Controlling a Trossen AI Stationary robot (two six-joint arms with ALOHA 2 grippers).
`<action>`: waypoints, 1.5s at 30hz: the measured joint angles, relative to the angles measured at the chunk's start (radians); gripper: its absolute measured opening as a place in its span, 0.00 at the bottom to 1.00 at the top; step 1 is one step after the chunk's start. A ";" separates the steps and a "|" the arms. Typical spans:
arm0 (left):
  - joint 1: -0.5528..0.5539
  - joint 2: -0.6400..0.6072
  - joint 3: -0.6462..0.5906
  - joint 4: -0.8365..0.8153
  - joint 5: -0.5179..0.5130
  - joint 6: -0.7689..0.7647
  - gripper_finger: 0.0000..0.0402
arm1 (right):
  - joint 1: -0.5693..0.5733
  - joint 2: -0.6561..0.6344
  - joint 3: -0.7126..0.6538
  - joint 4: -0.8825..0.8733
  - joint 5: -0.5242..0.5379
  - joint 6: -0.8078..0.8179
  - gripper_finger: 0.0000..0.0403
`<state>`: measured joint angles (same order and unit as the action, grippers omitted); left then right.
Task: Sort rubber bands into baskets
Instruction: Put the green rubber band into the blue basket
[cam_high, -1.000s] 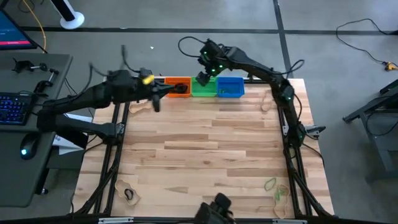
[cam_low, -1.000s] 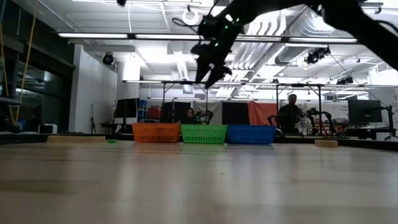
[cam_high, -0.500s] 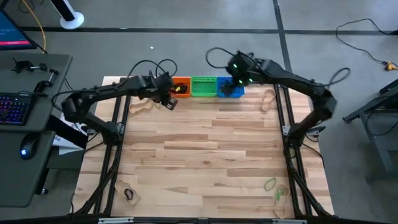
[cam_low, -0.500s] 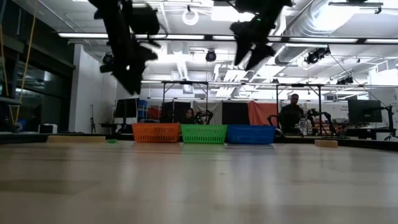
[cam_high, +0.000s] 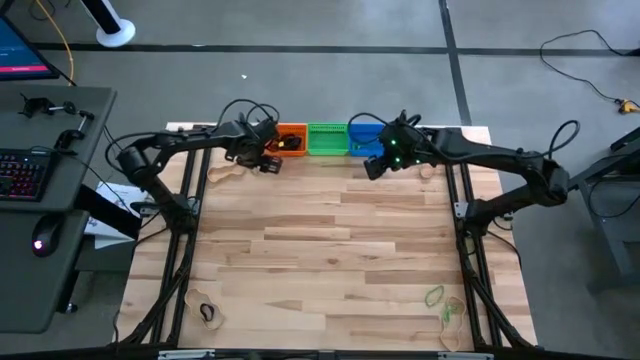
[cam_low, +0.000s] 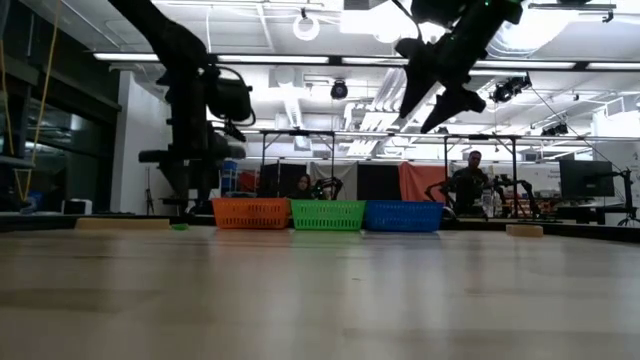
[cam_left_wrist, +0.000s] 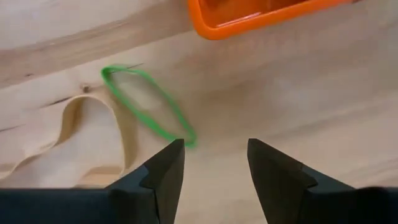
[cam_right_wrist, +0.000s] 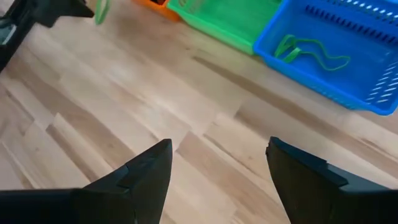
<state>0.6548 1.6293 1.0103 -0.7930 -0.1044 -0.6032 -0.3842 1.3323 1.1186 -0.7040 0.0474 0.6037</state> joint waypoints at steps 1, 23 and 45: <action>0.000 0.012 0.000 0.002 -0.001 0.023 0.42 | 0.005 0.000 0.000 0.006 -0.001 0.000 0.62; 0.024 0.156 0.002 0.013 0.015 0.459 0.42 | 0.020 0.001 0.000 0.072 -0.042 0.026 0.62; -0.159 0.160 0.000 -0.013 0.265 0.461 0.06 | 0.020 0.002 0.000 0.080 -0.045 0.020 0.62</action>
<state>0.4958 1.7897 1.0100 -0.8064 0.1611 -0.1424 -0.3637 1.3342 1.1183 -0.6239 0.0029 0.6236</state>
